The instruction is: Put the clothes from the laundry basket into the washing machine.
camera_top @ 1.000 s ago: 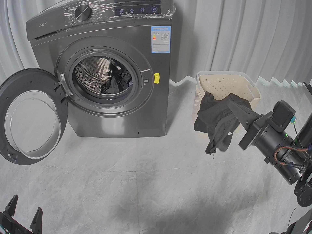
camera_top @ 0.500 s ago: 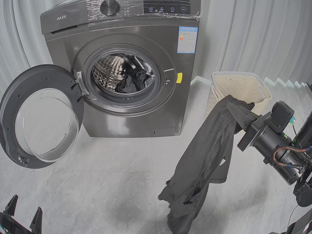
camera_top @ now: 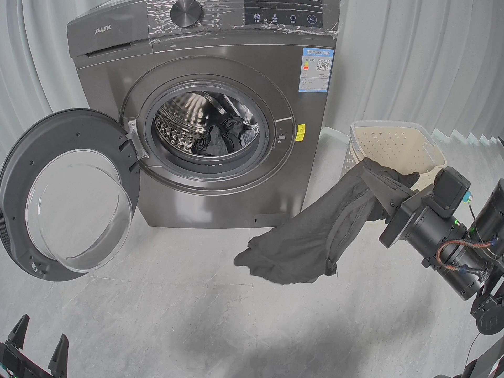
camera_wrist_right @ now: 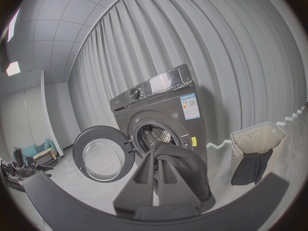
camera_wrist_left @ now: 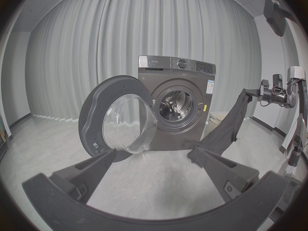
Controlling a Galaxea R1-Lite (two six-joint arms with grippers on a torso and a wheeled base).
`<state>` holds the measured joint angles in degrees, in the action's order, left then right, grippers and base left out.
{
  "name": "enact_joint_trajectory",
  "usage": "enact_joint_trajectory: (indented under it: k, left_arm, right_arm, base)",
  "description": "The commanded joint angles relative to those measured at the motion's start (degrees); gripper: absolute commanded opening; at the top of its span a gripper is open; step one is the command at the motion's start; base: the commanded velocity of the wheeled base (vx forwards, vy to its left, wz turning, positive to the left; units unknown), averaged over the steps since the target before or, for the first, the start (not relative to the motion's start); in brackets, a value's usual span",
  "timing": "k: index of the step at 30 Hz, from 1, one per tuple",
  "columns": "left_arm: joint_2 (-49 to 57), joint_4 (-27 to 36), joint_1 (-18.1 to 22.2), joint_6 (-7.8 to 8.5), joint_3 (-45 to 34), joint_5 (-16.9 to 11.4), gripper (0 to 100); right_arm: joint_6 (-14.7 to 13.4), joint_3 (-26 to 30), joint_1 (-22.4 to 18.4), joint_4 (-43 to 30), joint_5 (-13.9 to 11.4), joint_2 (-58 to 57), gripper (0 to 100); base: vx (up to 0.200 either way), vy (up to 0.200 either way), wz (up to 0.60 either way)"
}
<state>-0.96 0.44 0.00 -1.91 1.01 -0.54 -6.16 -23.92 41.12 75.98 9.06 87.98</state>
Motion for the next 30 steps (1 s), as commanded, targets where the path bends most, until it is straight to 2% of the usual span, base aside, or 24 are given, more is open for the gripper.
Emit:
enact_joint_trajectory:
  k: [1, 11, 26, 30]
  left_arm:
    - [0.96, 0.0, 0.0, -0.02, -0.84, 0.01, 100]
    - [0.96, 0.0, 0.0, -0.11, -0.84, 0.01, 100]
    - [0.96, 0.0, 0.0, -0.02, -0.84, 0.01, 100]
    - [0.96, 0.0, 0.0, 0.16, -0.84, 0.01, 100]
  right_arm:
    - [-0.08, 0.01, 0.01, 0.04, 0.0, 0.17, 0]
    - [-0.08, 0.36, 0.01, 0.04, 0.0, 0.53, 0]
    - [-0.26, 0.45, 0.01, 0.04, 0.0, 1.49, 0]
    - [-0.61, 0.8, 0.1, 0.04, 0.0, 2.02, 0]
  base:
    - [0.2, 0.0, 0.0]
    - [0.02, 0.0, 0.0]
    - [0.0, 0.2, 0.0]
    - [0.0, 0.0, 0.0]
